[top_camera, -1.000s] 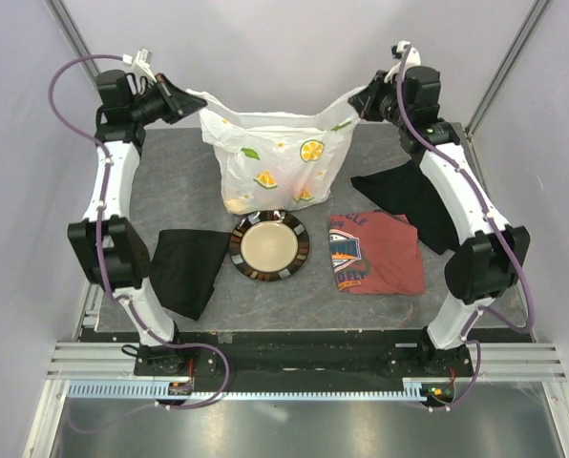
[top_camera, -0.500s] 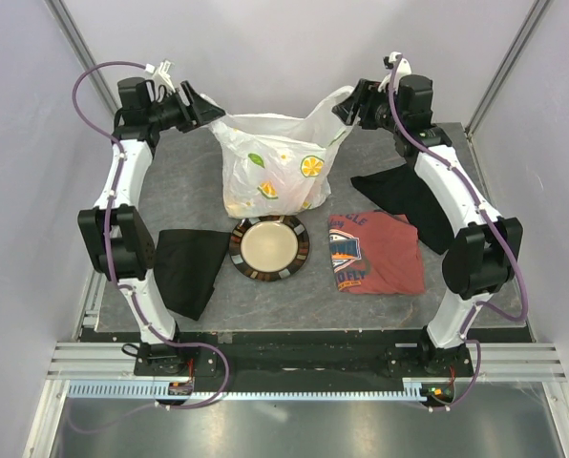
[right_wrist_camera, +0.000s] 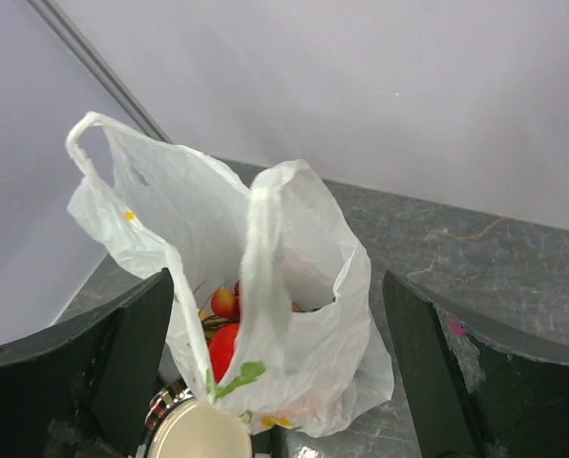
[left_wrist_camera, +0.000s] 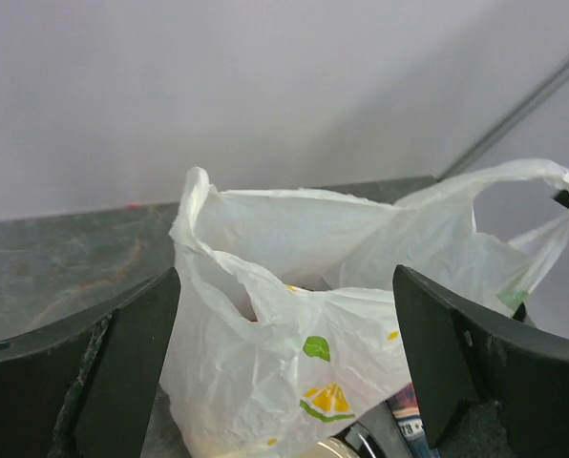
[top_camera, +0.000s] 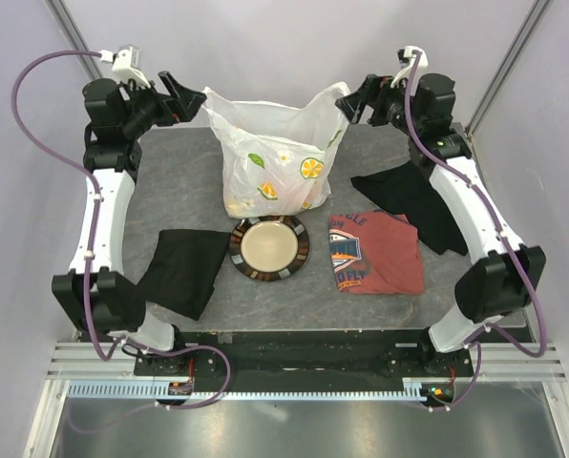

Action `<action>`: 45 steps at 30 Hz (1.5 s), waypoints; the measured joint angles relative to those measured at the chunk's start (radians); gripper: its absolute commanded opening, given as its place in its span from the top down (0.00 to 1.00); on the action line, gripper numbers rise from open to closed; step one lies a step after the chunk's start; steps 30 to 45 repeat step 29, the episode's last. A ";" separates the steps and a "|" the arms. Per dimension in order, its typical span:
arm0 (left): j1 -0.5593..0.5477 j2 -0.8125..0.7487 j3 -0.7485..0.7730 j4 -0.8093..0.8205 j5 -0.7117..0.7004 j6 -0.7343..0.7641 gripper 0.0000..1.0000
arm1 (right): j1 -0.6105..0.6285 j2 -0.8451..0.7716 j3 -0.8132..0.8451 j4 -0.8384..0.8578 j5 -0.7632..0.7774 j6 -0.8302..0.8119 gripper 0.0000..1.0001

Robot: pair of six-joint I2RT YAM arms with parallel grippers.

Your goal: Place the fruits into the plastic bag

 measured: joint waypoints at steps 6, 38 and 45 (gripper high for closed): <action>0.000 -0.196 -0.183 0.001 -0.177 0.014 0.01 | 0.000 -0.215 -0.162 0.049 0.032 -0.020 0.02; 0.000 -0.898 -0.815 -0.099 -0.325 0.014 0.01 | 0.000 -0.792 -0.887 -0.082 0.537 -0.040 0.02; 0.000 -0.898 -0.815 -0.099 -0.325 0.014 0.01 | 0.000 -0.792 -0.887 -0.082 0.537 -0.040 0.02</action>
